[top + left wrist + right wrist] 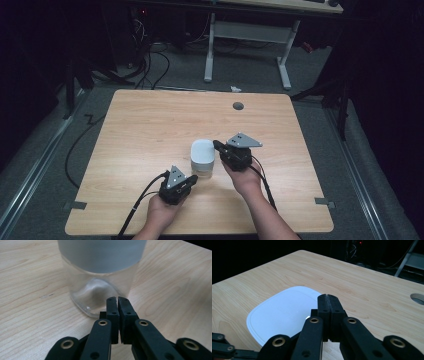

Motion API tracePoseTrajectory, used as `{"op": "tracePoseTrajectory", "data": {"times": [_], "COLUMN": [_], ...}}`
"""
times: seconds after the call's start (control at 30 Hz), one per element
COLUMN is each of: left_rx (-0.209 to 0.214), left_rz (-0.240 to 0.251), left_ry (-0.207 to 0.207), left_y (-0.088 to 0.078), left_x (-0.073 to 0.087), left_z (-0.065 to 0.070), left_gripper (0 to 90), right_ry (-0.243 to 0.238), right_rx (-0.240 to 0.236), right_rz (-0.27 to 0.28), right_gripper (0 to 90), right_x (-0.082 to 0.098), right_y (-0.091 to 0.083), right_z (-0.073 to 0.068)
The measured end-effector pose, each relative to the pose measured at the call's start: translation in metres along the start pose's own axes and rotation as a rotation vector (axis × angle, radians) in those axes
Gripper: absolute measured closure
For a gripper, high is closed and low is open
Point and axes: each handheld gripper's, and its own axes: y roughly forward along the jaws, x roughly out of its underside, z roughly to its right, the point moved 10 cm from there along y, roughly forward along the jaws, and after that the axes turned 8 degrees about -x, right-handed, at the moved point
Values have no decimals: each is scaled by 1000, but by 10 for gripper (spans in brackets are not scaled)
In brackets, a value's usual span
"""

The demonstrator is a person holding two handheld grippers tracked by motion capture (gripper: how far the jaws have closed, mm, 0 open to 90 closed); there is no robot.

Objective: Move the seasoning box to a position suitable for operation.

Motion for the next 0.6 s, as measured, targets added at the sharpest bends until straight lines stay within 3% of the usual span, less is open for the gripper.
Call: {"op": "tracePoseTrajectory", "data": {"times": [0.1,0.27,0.43,0.6], "left_rx": [0,-38,-96,-160], "left_rz": [4,26,66,53], "left_ry": [6,13,34,79], "left_y": [-7,-14,-20,-27], "left_x": [-4,-17,-43,-49], "left_z": [-1,-19,-50,-83], "left_gripper": [876,838,755,659], "right_ry": [4,22,45,70], "right_rx": [7,20,70,99], "right_rz": [2,-9,-32,-56], "right_gripper": [891,875,859,808], "right_x": [2,10,21,32], "right_y": [-4,-9,-16,-20], "right_z": [5,14,35,53]}}
